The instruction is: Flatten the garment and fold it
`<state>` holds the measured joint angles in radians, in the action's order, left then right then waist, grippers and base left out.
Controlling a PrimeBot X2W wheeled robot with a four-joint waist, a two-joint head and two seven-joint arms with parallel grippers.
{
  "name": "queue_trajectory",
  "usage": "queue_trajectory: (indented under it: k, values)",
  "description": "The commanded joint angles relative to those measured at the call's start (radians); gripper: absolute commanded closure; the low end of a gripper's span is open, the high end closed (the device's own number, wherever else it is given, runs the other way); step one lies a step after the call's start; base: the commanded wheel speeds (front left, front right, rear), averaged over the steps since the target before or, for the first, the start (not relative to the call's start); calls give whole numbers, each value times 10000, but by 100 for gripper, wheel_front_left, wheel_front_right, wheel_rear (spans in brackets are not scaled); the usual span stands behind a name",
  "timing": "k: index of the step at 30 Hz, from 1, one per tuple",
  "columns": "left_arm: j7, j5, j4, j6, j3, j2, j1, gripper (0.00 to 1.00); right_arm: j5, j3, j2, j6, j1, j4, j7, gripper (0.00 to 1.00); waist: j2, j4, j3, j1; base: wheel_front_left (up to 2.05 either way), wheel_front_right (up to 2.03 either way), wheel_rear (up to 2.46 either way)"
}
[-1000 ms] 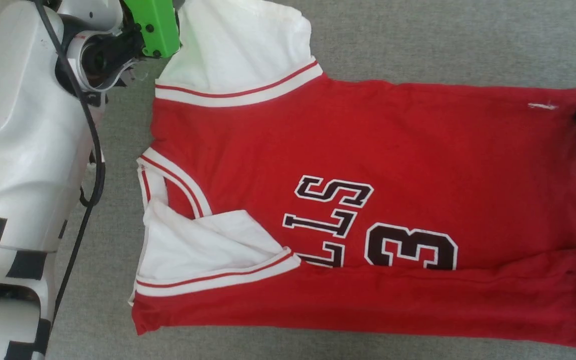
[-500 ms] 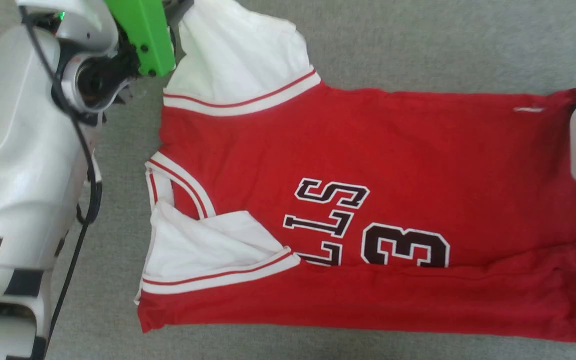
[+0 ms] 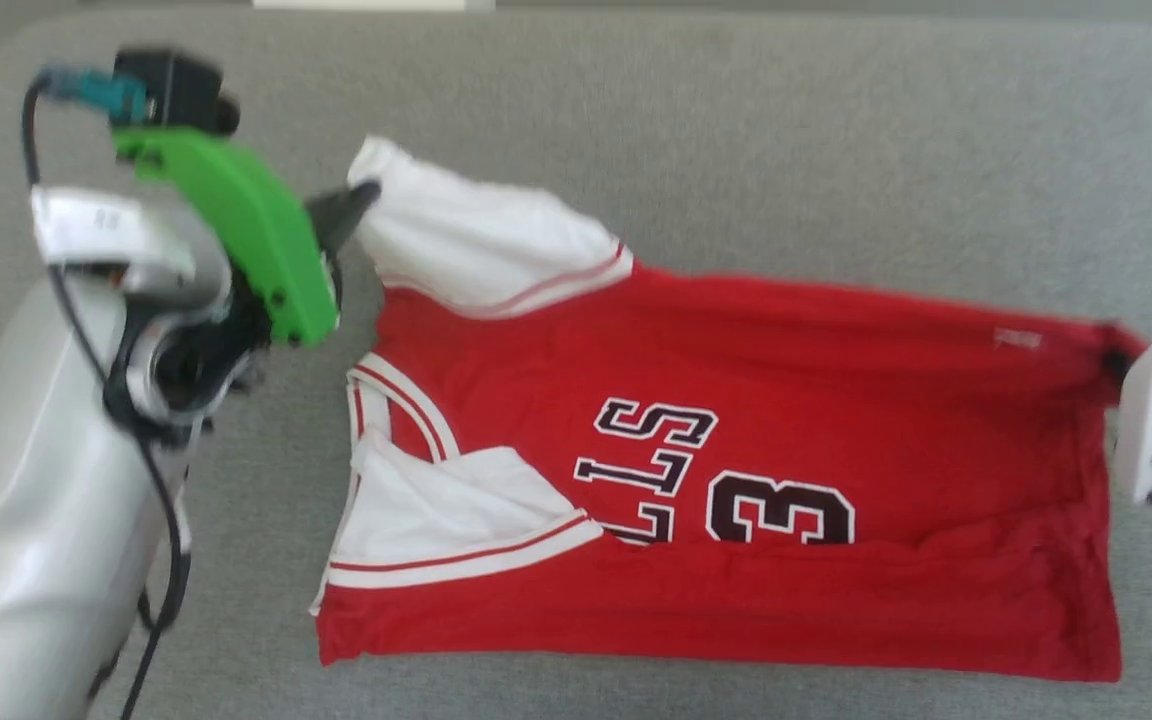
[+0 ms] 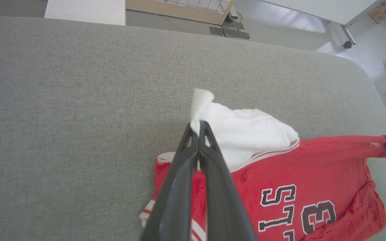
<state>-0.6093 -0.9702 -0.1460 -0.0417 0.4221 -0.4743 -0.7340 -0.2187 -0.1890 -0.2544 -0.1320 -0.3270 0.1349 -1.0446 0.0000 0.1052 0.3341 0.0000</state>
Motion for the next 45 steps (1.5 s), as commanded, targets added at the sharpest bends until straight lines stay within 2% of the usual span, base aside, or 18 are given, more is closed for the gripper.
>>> queue_trajectory:
  k: [1, 7, 17, 22, 29, 30, 31, 32, 33, 34, 39, 43, 45]
  values:
    - [121, -42, 271, -184, -114, -162, 464, 100, -59, -14, 23, 13, 311, -68, 94, 100, 0, -25, -896, 0, 0, 0, 0]
    - [368, -352, 1386, -831, -346, -320, 2270, 100, -238, -57, 231, 13, 1205, -344, 176, 100, 0, -99, -1441, 0, 0, 0, 0]
    - [1020, -904, 2518, -1671, -670, -146, 5030, 100, -264, -21, 435, 13, 2170, -805, 327, 100, 0, -226, -1656, 0, 0, 0, 0]
    - [1234, -1178, 2242, -2002, -814, -27, 6091, 100, -218, 193, 603, 13, 2495, -1145, 541, 100, 0, -310, -1684, 0, 0, 0, 0]
    - [1255, -1314, 1484, -2339, -888, 10, 6660, 100, -136, 423, 721, 13, 2695, -1529, 855, 100, 0, -425, -1820, 0, 0, 0, 0]
    - [1276, -1286, 1404, -2407, -913, -29, 6722, 100, -140, 437, 706, 13, 2676, -1558, 984, 33, 0, -458, -1879, 0, 0, 0, 0]
    - [1287, -1281, 1361, -2441, -928, -46, 6767, 100, -130, 450, 657, 13, 2680, -1592, 1063, 0, 0, -472, -1945, 0, 0, 0, 0]
    - [1338, -1310, 1340, -2478, -990, -32, 6810, 99, -157, 433, 611, 13, 2701, -1637, 1121, 0, 0, -478, -2033, 0, 0, 0, 0]
    - [1360, -1277, 1328, -2518, -1006, -71, 6849, 70, -198, 384, 600, 13, 2705, -1658, 1174, 0, 0, -495, -2117, 0, 0, 0, 0]
    - [1363, -1201, 1327, -2570, -993, -150, 6898, 0, -228, 346, 556, 13, 2710, -1657, 1251, 0, 0, -509, -2216, 0, 0, 0, 0]
    - [1314, -1059, 1492, -2847, -1037, -373, 7033, 0, -551, 88, 382, 13, 2860, -1512, 1339, 0, 0, -514, -2628, 0, 0, 0, 0]
    - [1465, -636, 1888, -3168, -1207, -794, 6876, 0, -991, -463, 278, 13, 2978, -1056, 1096, 0, 0, -472, -2694, 0, 0, 0, 0]
    - [1981, -376, 2207, -3039, -1452, -909, 6599, 0, -1100, -826, 231, 13, 2947, -782, 985, 0, 0, -452, -2626, 0, 0, 0, 0]
